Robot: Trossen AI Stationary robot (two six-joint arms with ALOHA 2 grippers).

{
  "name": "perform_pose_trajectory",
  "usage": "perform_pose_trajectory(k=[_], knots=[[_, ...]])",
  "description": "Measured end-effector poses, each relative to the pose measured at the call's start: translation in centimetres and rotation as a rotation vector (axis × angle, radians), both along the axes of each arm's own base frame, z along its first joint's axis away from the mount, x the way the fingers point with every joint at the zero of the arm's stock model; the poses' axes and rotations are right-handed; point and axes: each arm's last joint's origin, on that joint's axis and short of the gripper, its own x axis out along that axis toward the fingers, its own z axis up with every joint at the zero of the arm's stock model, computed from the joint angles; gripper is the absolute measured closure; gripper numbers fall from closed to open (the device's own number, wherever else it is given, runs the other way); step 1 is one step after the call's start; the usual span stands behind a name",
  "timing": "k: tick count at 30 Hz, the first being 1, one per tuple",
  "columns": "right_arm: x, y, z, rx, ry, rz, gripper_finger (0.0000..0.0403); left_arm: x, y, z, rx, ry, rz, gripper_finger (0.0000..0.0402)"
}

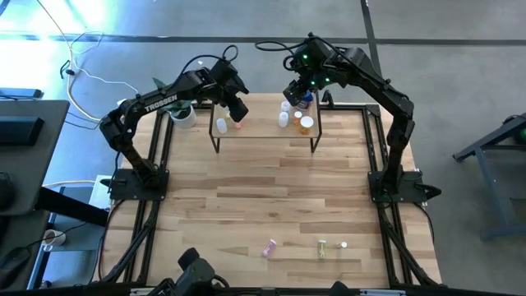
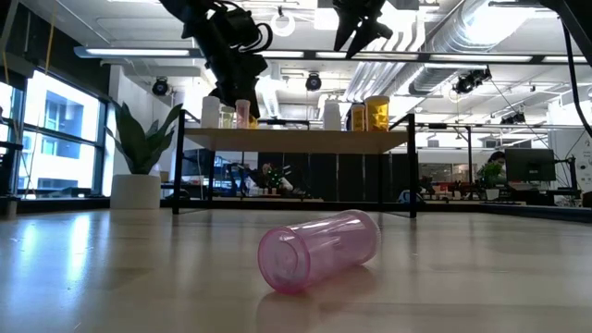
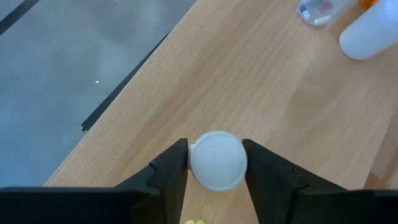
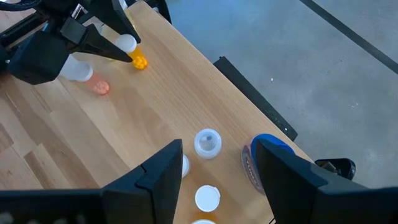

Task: Pick and place medicine bottles onto shelf by color
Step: Put the small orange pill bottle on the shelf, then put the small white pill bottle on the shelf

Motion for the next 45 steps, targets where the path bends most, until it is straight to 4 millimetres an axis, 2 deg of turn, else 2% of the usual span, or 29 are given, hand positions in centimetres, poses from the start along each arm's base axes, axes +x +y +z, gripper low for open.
perform_pose_trajectory(k=[8,14,22,31,37,40,45], knots=[[0.0,0.0,0.0,0.000,0.000,0.000,0.0210,0.2,0.2,0.2,0.021,-0.028,0.008,0.0221],[-0.1,0.0,0.1,-0.010,0.007,0.015,0.0210,0.2,0.2,0.3,0.023,-0.030,0.009,0.0213],[-1.1,0.6,1.2,-0.044,-0.007,0.044,0.0210,-1.0,-0.8,2.6,0.075,-0.079,0.019,0.0213],[-3.2,2.0,2.9,-0.102,0.001,0.098,0.0210,-3.2,-3.8,6.9,0.134,-0.202,0.051,0.0213],[-4.4,3.0,2.5,-0.083,0.123,0.052,0.0210,-4.5,-6.9,9.1,0.135,-0.256,0.031,0.0213],[-4.7,3.8,2.7,-0.077,0.141,0.062,0.0210,-4.7,-8.3,9.2,0.113,-0.260,0.013,0.0213],[-4.6,5.2,3.0,-0.082,0.125,0.101,0.0210,-4.8,-10.5,6.8,0.030,-0.261,-0.008,0.0213]])
